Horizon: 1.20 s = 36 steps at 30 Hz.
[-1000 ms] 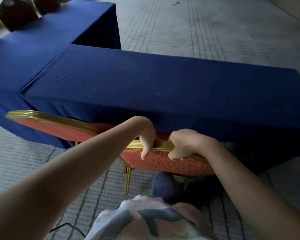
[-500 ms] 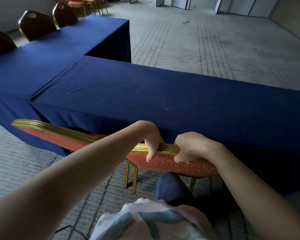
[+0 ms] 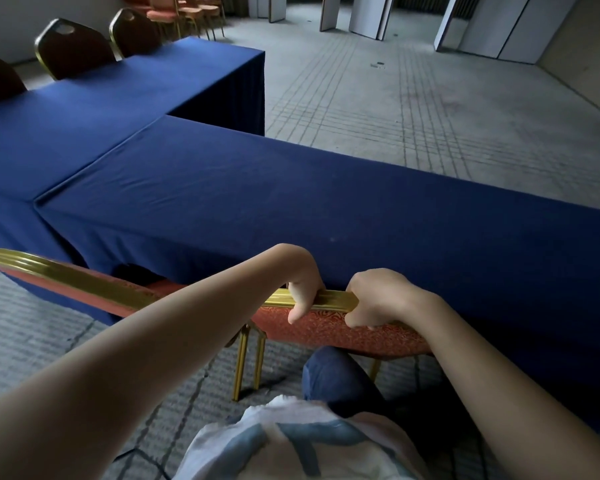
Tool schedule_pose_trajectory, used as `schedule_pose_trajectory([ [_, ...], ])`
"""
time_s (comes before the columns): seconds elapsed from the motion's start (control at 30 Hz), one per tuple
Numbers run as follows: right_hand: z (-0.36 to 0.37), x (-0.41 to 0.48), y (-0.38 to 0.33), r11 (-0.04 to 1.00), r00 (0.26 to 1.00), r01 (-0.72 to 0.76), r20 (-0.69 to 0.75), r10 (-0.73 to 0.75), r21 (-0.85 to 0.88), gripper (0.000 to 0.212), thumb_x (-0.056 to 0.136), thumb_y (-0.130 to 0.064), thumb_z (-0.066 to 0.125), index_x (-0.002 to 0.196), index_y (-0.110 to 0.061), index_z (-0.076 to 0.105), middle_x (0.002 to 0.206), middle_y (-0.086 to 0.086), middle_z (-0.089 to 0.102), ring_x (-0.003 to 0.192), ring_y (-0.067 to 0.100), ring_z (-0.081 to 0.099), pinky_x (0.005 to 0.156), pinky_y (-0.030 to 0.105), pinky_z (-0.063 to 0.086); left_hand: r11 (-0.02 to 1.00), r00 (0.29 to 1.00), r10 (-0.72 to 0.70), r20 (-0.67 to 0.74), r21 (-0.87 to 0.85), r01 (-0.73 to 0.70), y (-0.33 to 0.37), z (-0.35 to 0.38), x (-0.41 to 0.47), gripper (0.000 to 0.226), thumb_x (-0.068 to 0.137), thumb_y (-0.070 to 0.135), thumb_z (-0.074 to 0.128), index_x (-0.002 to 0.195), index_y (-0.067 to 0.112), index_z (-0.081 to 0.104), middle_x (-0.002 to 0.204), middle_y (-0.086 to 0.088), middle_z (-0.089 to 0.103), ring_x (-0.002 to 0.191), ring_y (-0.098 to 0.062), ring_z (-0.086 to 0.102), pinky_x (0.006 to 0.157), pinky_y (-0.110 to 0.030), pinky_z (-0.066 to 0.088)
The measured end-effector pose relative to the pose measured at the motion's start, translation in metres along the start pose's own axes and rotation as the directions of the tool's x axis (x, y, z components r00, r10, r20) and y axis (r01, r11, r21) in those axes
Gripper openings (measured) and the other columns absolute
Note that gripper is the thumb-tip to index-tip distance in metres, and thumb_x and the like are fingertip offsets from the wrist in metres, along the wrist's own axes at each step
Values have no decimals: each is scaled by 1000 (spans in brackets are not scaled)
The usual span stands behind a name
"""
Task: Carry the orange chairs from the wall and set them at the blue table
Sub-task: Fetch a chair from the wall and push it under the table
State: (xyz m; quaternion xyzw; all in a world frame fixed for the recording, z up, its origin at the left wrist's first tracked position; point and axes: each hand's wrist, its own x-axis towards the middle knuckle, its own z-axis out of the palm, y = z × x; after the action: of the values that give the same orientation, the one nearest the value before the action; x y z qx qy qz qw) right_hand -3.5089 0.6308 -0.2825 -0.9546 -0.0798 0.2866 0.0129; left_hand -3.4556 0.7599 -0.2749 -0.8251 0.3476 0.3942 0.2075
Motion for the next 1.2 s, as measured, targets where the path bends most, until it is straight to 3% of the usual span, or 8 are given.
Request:
schedule_pose_trajectory([
  [0.13, -4, 14, 7, 999, 1000, -14, -9, 14, 35, 9, 75, -27, 56, 74, -20, 62, 61, -6, 66, 58, 13, 58, 56, 26, 43, 999, 1000, 6, 4, -32, -6, -14, -8, 17, 65, 84, 27, 71, 140, 19, 39, 134, -4, 50, 102, -21, 47, 80, -33, 37],
  [0.47, 10, 30, 11, 998, 998, 18, 66, -22, 57, 13, 74, -29, 57, 70, -21, 48, 62, -7, 51, 59, 16, 50, 56, 28, 38, 986, 997, 61, 37, -155, -55, -22, 6, 47, 77, 82, 27, 73, 147, 22, 32, 139, -4, 48, 122, -27, 48, 85, -33, 37],
  [0.67, 17, 23, 13, 995, 998, 17, 57, -23, 103, 15, 76, -31, 60, 74, -19, 50, 70, -4, 55, 63, 18, 53, 54, 28, 39, 973, 996, 82, 15, -216, -77, -18, 14, 49, 72, 80, 27, 75, 142, 22, 39, 133, -2, 53, 117, -25, 52, 86, -33, 40],
  [0.87, 20, 3, 8, 936, 998, -4, -56, 26, 352, 12, 78, -28, 64, 87, -23, 57, 78, -4, 59, 69, 17, 58, 61, 31, 45, 925, 974, -1, -225, -370, -85, -14, 36, 33, 52, 80, 21, 73, 129, 19, 54, 114, -2, 62, 95, -20, 59, 75, -29, 43],
  [0.93, 27, -3, 4, 932, 993, -18, -100, 58, 361, 17, 80, -30, 63, 94, -24, 57, 87, -4, 60, 80, 20, 60, 68, 33, 48, 916, 955, -60, -291, -396, -63, -12, 44, 27, 55, 82, 25, 71, 132, 22, 50, 113, 0, 61, 93, -19, 59, 75, -29, 46],
  [1.0, 37, -9, -2, 945, 984, -29, -155, 84, 325, 35, 82, -35, 62, 114, -23, 56, 107, -3, 60, 101, 22, 58, 83, 36, 50, 911, 931, -116, -346, -410, -39, -9, 53, 22, 61, 84, 28, 69, 139, 26, 43, 117, 2, 60, 96, -19, 60, 78, -33, 52],
  [1.07, 45, -14, -7, 957, 968, -50, -222, 117, 287, 52, 86, -40, 61, 133, -22, 48, 124, 0, 55, 116, 24, 50, 99, 38, 43, 908, 902, -154, -404, -418, -32, -9, 62, 18, 68, 84, 29, 68, 144, 29, 37, 128, 1, 55, 106, -21, 59, 82, -35, 53],
  [1.2, 55, -26, -19, 954, 925, -56, -344, 160, 293, 62, 89, -40, 60, 144, -23, 37, 141, 2, 42, 130, 25, 38, 111, 40, 31, 879, 822, -245, -514, -475, -35, -13, 77, 1, 77, 85, 27, 67, 150, 29, 26, 148, 0, 39, 125, -23, 50, 91, -35, 48],
])
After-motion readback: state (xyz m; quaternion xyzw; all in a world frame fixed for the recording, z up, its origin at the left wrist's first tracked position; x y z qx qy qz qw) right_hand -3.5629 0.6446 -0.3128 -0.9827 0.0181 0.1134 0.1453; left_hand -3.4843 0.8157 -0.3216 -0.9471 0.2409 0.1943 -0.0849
